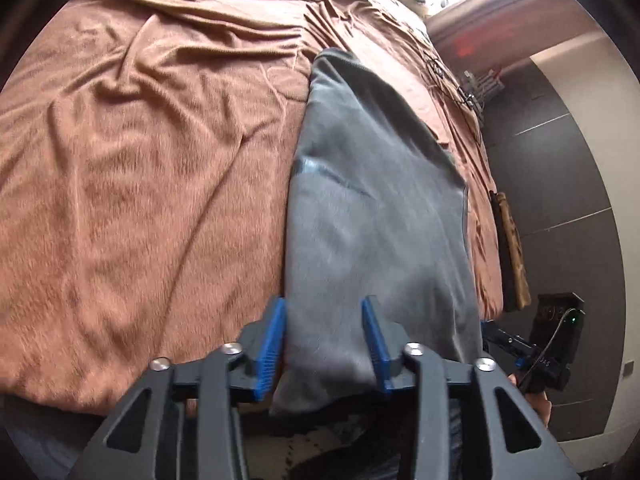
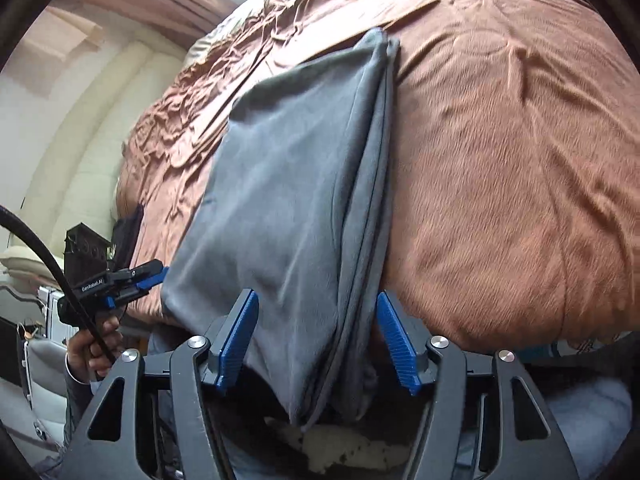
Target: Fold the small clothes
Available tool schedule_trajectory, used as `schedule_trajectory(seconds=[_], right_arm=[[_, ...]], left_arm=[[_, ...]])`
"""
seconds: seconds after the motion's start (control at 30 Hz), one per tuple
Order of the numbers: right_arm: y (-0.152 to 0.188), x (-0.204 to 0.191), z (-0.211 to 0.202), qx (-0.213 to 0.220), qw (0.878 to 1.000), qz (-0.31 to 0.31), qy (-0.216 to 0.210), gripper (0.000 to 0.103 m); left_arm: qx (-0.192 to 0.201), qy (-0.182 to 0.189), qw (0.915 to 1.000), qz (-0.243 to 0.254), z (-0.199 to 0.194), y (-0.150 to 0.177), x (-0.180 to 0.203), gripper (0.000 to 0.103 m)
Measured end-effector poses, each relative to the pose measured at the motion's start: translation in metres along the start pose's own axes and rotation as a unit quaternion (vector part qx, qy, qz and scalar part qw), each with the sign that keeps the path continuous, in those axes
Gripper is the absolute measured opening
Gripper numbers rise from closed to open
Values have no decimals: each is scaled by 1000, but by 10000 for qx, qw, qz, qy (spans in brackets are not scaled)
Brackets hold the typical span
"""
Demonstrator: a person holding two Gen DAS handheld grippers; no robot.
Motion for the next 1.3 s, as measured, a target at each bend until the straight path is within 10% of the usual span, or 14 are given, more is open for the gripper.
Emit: schedule_trajectory(seconds=[1.3], right_arm=[[-113,51,90,91,9949,695,-719,44]], left_arm=[[-158,197,9997,-49,101,-169,5,40]])
Point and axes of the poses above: each gripper's, at about its wrist camera, not at the fingertips, and z roughly the way its jaws point, x to its right, y to its underside, the point moved 6 cm from there along z, roughly the way its jaws point, and after that the axes turned 2 degrees about -y, right-handed, at the moved point
